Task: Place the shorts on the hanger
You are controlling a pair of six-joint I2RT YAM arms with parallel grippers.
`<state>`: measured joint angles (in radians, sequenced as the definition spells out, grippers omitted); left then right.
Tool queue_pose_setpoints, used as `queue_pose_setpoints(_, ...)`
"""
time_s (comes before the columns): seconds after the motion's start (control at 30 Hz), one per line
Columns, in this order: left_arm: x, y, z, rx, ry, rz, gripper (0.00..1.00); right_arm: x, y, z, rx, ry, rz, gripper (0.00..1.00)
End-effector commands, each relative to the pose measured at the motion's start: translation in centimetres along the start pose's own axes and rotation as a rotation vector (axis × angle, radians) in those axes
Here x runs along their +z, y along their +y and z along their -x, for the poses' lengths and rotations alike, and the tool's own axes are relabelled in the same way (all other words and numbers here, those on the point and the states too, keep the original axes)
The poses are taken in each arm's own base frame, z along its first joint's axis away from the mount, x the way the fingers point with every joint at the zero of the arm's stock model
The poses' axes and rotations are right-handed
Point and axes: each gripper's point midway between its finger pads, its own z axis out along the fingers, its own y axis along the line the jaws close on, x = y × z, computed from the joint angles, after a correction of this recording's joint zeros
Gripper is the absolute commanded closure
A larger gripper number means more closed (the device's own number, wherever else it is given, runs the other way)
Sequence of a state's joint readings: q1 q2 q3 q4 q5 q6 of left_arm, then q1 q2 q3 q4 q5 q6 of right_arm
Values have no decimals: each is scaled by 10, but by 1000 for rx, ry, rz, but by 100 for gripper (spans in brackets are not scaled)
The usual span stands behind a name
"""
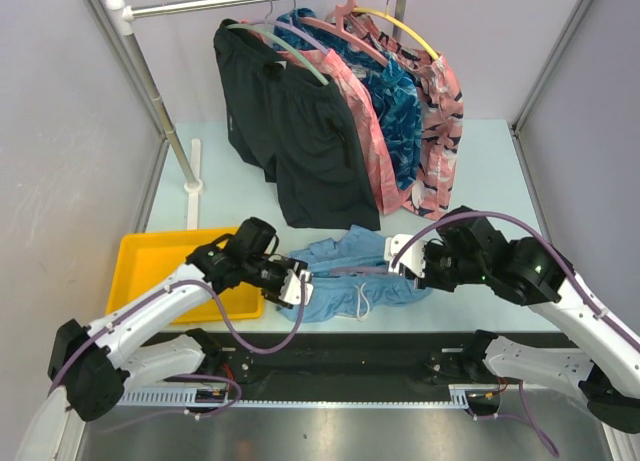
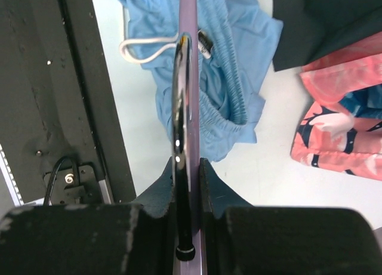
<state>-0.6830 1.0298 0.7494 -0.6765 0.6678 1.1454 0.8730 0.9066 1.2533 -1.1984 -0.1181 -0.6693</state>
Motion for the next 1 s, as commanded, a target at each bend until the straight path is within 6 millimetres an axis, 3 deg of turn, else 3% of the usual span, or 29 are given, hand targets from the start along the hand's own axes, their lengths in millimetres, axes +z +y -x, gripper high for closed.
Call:
queue_pose_setpoints(0.0, 15, 11, 0, 130, 20, 2, 43, -11, -15, 25, -6, -92, -53, 100)
queue_pose_setpoints(0.27, 40, 26, -8, 143, 81, -4, 39, -4, -21, 20, -40, -63, -39, 100)
queue_pose_setpoints(0.47, 54, 20, -30, 143, 173, -66, 42, -1, -30, 14, -43, -51, -40, 100)
queue_pose_setpoints(0.53, 54, 21, -32, 164, 188, -64, 47, -1, -31, 14, -49, -49, -39, 100)
queue_pose_setpoints(0.67, 52, 16, -27, 219, 201, -95, 72, 2, -31, 15, -90, -58, -17, 100)
queue_pose_setpoints(0.77, 50, 11, -22, 254, 195, -109, 85, 4, -27, 20, -115, -85, 14, 100)
queue_pose_setpoints(0.97, 47, 8, -19, 252, 199, -123, 100, 15, -21, 21, -125, -83, 82, 100)
